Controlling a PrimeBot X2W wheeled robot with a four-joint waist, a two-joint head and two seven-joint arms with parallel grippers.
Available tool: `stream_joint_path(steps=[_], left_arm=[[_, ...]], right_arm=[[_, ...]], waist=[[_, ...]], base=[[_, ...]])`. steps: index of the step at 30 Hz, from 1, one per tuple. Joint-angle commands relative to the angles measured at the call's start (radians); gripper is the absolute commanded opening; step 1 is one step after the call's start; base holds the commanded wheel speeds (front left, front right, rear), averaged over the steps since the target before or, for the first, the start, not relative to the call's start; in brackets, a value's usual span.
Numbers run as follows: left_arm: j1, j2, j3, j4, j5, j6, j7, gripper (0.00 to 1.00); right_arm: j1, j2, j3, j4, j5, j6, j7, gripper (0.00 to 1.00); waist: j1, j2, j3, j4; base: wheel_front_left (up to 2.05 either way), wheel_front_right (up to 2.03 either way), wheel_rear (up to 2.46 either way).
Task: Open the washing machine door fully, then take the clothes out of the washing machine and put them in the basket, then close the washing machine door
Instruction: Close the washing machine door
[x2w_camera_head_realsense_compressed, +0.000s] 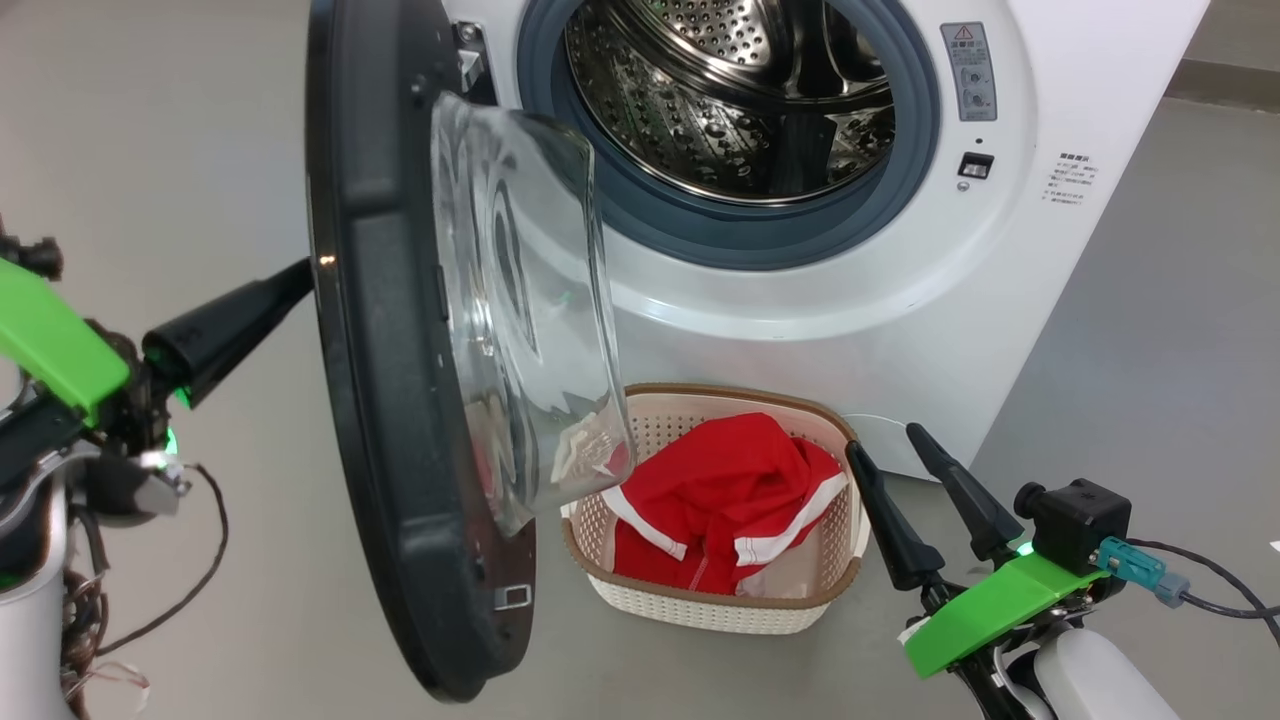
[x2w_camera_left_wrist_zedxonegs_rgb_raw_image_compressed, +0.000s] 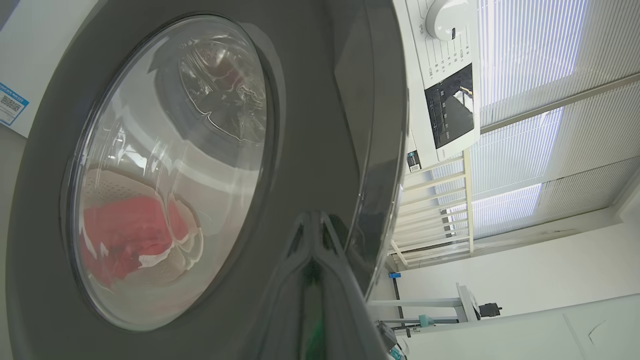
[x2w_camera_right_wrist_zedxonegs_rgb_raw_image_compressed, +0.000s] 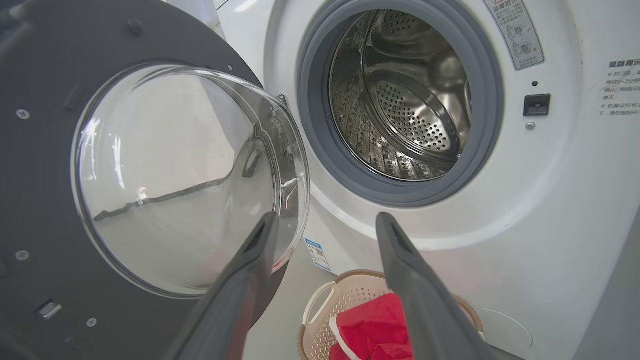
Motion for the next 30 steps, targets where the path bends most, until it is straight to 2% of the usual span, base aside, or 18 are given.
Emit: stream_joint_path(steps=[1,4,6,7,9,10,11,12,13,14,16,17,19,25,30], left_arm=[[0.002,0.054,0.042,-0.027,0.017,-0.02,-0.009,0.0],[0.021,0.066,0.052,-0.026,0.027,-0.049,-0.02,0.0],[0.036,0.075,0.061,-0.029,0.041,-0.067,-0.036,0.14],[0.044,0.081,0.065,-0.031,0.052,-0.077,-0.047,0.33],[0.061,0.094,0.07,-0.039,0.081,-0.103,-0.074,0.51],[0.071,0.1,0.07,-0.045,0.098,-0.12,-0.089,0.67],[0.082,0.105,0.07,-0.052,0.114,-0.138,-0.103,0.87],[0.094,0.109,0.069,-0.059,0.13,-0.155,-0.118,1.0],[0.094,0.109,0.069,-0.059,0.13,-0.155,-0.118,1.0],[0.12,0.121,0.065,-0.07,0.17,-0.188,-0.151,1.0],[0.143,0.128,0.063,-0.081,0.214,-0.22,-0.191,1.0],[0.143,0.128,0.063,-0.081,0.214,-0.22,-0.191,1.0],[0.17,0.133,0.061,-0.088,0.257,-0.249,-0.235,1.0],[0.271,0.152,0.059,-0.114,0.439,-0.339,-0.42,1.0],[0.347,0.129,0.073,-0.117,0.575,-0.365,-0.606,1.0]], right_arm=[[-0.005,0.001,0.015,-0.022,0.001,0.002,-0.005,1.0],[0.0,0.001,0.012,-0.022,0.001,0.002,-0.005,1.0],[0.001,0.002,0.01,-0.022,0.0,0.002,-0.005,1.0],[0.001,0.002,0.01,-0.022,0.0,0.002,-0.005,1.0],[0.001,0.002,0.008,-0.023,-0.001,0.002,-0.005,1.0],[0.001,0.002,0.007,-0.024,-0.001,0.002,-0.005,1.0],[0.001,0.002,0.006,-0.026,-0.002,0.002,-0.005,1.0],[0.002,0.002,0.006,-0.027,-0.003,0.002,-0.005,1.0],[0.002,0.002,0.006,-0.027,-0.003,0.002,-0.005,1.0],[0.004,0.001,0.004,-0.028,-0.003,0.002,-0.005,1.0],[0.006,0.0,0.004,-0.03,-0.004,0.002,-0.005,1.0],[0.006,0.0,0.004,-0.03,-0.004,0.002,-0.005,1.0],[0.007,0.0,0.004,-0.031,-0.005,0.002,-0.005,1.0],[0.003,-0.002,0.004,-0.041,-0.008,0.002,-0.005,1.0],[0.0,-0.005,0.0,-0.048,-0.011,0.002,-0.005,1.0]], waist=[[0.0,0.0,-0.002,0.003],[0.0,0.0,-0.007,0.011],[0.0,0.0,-0.01,0.018],[0.0,0.0,-0.012,0.021],[0.0,0.0,-0.013,0.028],[0.0,0.0,-0.013,0.032],[0.0,0.0,-0.013,0.035],[0.0,0.0,-0.012,0.039],[0.0,0.0,-0.012,0.039],[0.0,0.0,-0.012,0.046],[0.0,0.0,-0.011,0.053],[0.0,0.0,-0.011,0.053],[0.0,0.0,-0.012,0.058],[0.0,0.0,-0.011,0.061],[0.0,0.0,-0.005,0.057]], base=[[0.0,0.0,0.0],[0.0,0.0,0.0],[0.0,0.0,0.0],[0.0,0.0,0.0],[0.0,0.0,0.0],[0.0,0.0,0.0],[0.0,0.0,0.0],[0.0,0.0,0.0],[0.0,0.0,0.0],[0.0,0.0,0.0],[0.0,0.0,0.0],[0.0,0.0,0.0],[0.0,0.0,0.0],[0.0,0.0,0.0],[0.0,0.0,0.0]])
